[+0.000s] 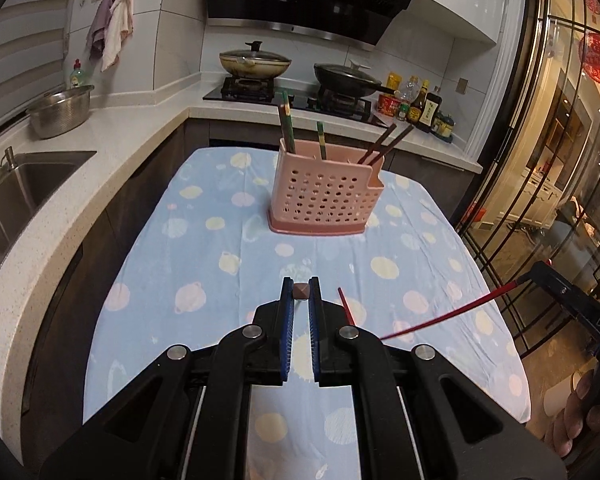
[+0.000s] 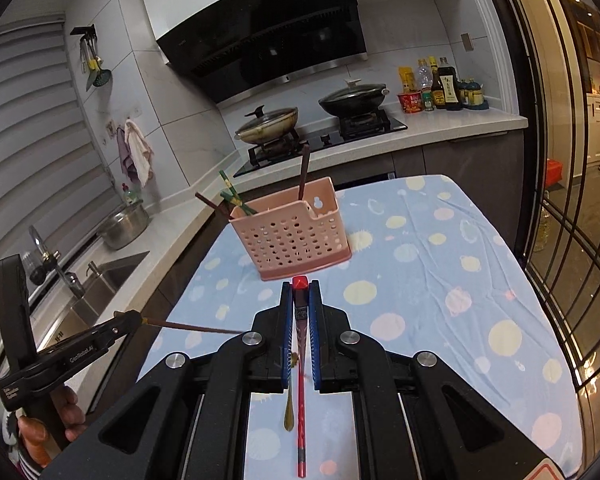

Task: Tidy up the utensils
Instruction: 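Lift the dark brown chopstick with the left gripper to the holder while the right carries the red one, then lower both chopsticks into the pink holder and open both grippers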

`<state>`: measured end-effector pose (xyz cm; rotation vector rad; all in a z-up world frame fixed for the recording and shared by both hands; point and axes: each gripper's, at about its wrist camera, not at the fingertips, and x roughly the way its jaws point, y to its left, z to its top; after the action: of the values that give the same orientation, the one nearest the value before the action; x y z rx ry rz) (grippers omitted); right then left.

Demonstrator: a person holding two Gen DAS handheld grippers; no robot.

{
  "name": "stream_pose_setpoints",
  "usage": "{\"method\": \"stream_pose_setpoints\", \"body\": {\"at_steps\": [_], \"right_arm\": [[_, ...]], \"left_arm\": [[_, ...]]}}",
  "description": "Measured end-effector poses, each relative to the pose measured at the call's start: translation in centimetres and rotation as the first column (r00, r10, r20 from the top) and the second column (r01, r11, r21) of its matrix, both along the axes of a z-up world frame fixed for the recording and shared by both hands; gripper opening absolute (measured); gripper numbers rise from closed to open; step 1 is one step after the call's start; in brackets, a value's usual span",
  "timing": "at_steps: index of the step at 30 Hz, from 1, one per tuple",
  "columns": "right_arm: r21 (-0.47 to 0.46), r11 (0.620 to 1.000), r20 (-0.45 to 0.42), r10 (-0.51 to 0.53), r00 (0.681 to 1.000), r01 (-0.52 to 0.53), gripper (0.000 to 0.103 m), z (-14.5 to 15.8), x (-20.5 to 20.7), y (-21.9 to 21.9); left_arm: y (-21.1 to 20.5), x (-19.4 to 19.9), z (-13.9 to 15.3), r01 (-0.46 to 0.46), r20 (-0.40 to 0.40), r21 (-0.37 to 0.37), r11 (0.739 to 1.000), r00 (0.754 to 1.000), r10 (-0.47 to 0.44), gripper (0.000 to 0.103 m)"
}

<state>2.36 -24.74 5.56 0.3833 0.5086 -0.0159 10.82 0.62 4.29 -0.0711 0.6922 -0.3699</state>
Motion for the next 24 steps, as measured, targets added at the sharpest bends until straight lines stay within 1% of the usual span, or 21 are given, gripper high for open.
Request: {"method": "stream_pose_setpoints", "body": {"at_steps": [6, 12, 17, 24], "right_arm": [[-0.008, 1.0, 0.054, 0.002, 0.999, -0.001, 0.007, 2.6, 2.4, -0.8], [0.001, 1.0, 0.119, 0.002, 0.993, -0.003, 0.007, 5.7, 4.7, -1.7], [0.004, 1.0, 0.194, -0.01, 0.981, 0.009, 0.007, 8.7, 7.0, -2.6], [0.018, 1.0, 0.248, -0.022, 0.969, 0.018, 0.007, 11.6, 11.5, -3.3]], "left_arm": [[-0.6, 2.3, 2.5, -0.004, 0.052, -0.007, 1.0, 0.999, 0.004, 0.007], [-1.6, 4.5, 6.4, 0.011, 0.124, -0.027, 1.0, 0.992, -0.007, 0.007], [-2.6, 6.3, 10.3, 0.014, 0.208, -0.044, 0.999, 0.978, -0.005, 0.007], [-3.9, 9.4, 16.0, 0.013, 0.331, -0.074, 0.997, 0.944, 0.013, 0.007]]}}
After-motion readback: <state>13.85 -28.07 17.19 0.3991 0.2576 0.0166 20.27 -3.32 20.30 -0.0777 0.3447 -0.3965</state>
